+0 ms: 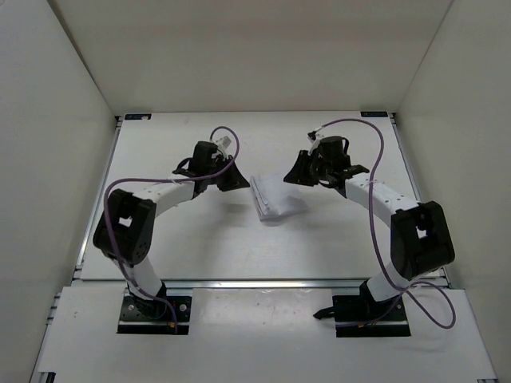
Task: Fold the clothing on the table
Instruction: Fold the skirt
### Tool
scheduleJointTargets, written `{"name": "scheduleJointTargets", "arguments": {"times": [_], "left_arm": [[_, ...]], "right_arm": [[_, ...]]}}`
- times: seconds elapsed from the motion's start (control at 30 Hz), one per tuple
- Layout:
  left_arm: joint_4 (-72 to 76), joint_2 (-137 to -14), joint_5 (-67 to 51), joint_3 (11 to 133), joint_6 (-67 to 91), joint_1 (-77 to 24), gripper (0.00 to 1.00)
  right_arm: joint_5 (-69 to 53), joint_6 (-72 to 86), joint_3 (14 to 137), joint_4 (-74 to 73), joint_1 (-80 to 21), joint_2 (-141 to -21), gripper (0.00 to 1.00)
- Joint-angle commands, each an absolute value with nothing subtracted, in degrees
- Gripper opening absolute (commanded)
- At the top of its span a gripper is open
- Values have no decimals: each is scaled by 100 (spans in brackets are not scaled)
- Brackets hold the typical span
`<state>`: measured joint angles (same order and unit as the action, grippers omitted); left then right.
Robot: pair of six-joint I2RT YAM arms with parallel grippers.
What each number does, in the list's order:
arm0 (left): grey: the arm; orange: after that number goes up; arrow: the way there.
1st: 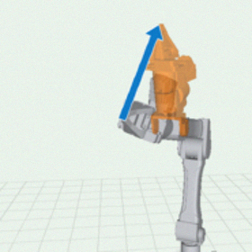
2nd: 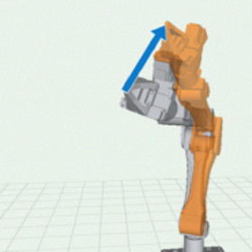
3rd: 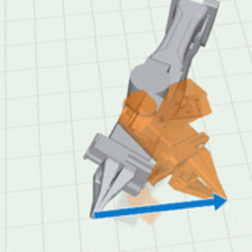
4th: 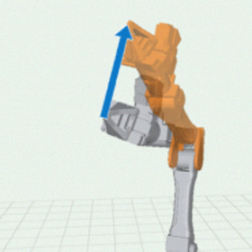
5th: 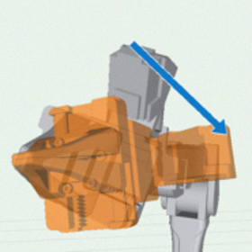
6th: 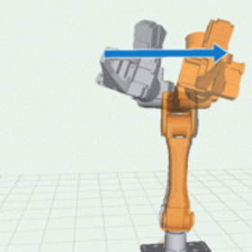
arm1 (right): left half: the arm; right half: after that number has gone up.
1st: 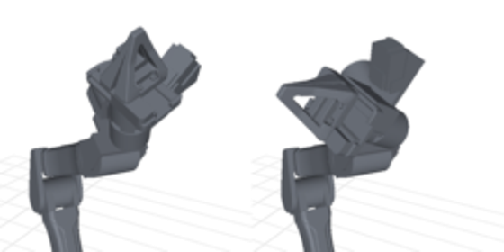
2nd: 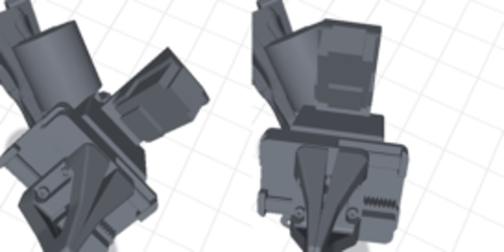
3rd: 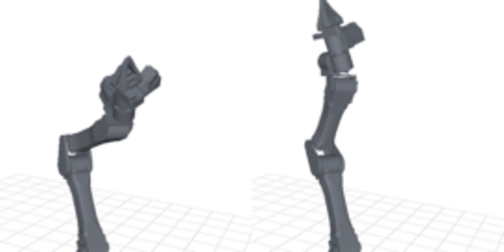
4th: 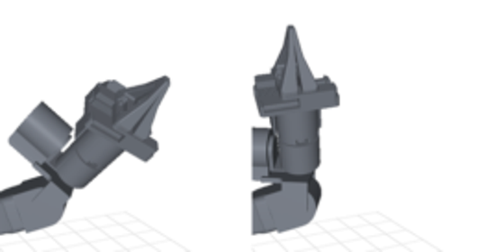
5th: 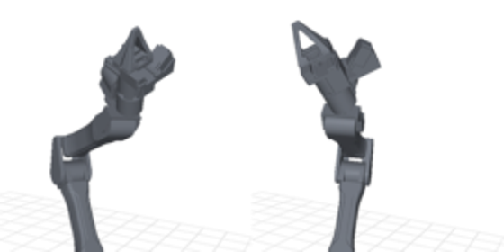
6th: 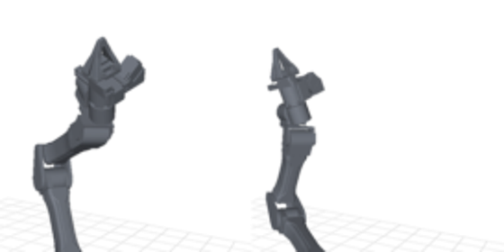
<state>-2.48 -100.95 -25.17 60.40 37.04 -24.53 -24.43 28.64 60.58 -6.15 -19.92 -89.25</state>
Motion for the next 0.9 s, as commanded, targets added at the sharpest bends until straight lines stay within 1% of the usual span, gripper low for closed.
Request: {"name": "scheduleJointTargets", "arguments": {"times": [0.0,0.03,0.07,0.1,0.13,0.23,0.43,0.53,0.73,0.87], "left_arm": [[-255,-9361,-2216,5828,3630,-2400,10],[-255,-9282,-2197,5714,3630,-2399,11],[-246,-9255,-2180,5635,3647,-2382,15],[-255,-9246,-2232,5634,3639,-2373,18],[-281,-9281,-2224,5634,3639,-2382,20],[-368,-9421,-2267,5704,3612,-2443,20],[-404,-9746,-2250,5854,3595,-2707,14],[-335,-9834,-2276,5810,3665,-2733,14],[-272,-9896,-2259,5678,3753,-2751,14],[-343,-9800,-2408,5704,3709,-2681,14]], "right_arm": [[-2434,2690,5775,-563,-2030,-9202,12],[-2469,2672,5818,-554,-2048,-9341,11],[-2513,2646,5871,-589,-2109,-9395,6],[-2566,2628,5906,-632,-2127,-9543,3],[-2584,2602,5967,-685,-2240,-9641,3],[-2532,2584,6047,-642,-2521,-9817,1],[-2549,2769,5977,-317,-2987,-10203,0],[-2566,2769,6065,-369,-3163,-10371,0],[-2654,2927,6038,-44,-3120,-10424,0],[-2611,2865,6214,-237,-2997,-10056,0]]}}
